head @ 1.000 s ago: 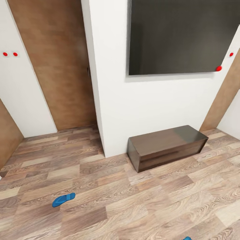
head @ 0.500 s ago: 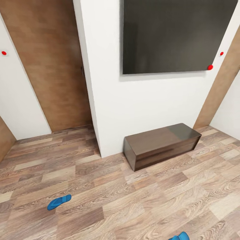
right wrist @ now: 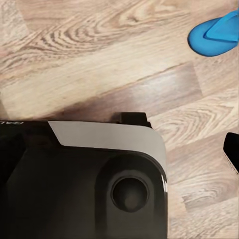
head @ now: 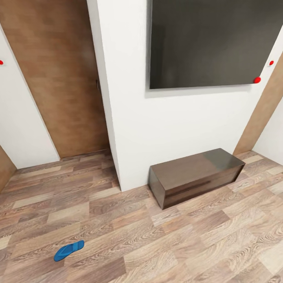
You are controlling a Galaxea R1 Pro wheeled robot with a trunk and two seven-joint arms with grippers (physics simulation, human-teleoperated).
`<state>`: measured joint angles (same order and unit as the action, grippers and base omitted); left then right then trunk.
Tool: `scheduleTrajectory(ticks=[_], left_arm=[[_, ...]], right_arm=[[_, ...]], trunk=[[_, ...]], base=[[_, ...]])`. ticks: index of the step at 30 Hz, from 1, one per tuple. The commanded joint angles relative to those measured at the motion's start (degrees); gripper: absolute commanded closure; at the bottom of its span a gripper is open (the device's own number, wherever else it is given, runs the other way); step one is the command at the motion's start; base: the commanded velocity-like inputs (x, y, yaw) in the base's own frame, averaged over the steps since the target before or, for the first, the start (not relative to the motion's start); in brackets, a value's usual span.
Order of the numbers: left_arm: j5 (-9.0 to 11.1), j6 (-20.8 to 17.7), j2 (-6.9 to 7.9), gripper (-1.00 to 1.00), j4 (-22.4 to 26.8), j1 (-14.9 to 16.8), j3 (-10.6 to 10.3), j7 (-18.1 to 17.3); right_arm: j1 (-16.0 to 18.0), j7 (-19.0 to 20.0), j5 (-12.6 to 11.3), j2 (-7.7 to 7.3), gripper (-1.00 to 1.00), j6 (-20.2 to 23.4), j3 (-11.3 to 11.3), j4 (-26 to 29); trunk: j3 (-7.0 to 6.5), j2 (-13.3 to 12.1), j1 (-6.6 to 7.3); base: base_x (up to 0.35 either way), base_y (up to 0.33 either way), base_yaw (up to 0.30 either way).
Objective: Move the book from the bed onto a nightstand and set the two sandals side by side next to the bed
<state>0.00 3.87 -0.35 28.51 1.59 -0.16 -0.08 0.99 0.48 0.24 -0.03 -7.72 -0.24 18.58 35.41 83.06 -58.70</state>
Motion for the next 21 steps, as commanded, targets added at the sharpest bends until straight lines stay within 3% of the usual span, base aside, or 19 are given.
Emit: scheduleTrajectory(ticks=[1, 11, 21], left_arm=[[0.0, 0.2, 0.00, -1.00, 0.0, 0.0, 0.0, 0.0], [0.0, 0.2, 0.00, -1.00, 0.0, 0.0, 0.0, 0.0], [0.0, 0.2, 0.00, -1.00, 0.0, 0.0, 0.0, 0.0]], right_arm=[[0.0, 0.0, 0.0, -0.01, -1.00, -0.2, 0.0, 0.0], [0.0, 0.0, -0.3, -0.02, -1.00, -0.2, -0.1, 0.0], [0.0, 0.0, -0.4, -0.12, -1.00, -0.2, -0.1, 0.0]], trunk=[[0.05, 0.0, -0.03], [0.05, 0.0, -0.03], [0.05, 0.0, -0.03]], base=[[0.327, 0.005, 0.000], [0.329, 0.001, -0.016], [0.088, 0.000, -0.252]])
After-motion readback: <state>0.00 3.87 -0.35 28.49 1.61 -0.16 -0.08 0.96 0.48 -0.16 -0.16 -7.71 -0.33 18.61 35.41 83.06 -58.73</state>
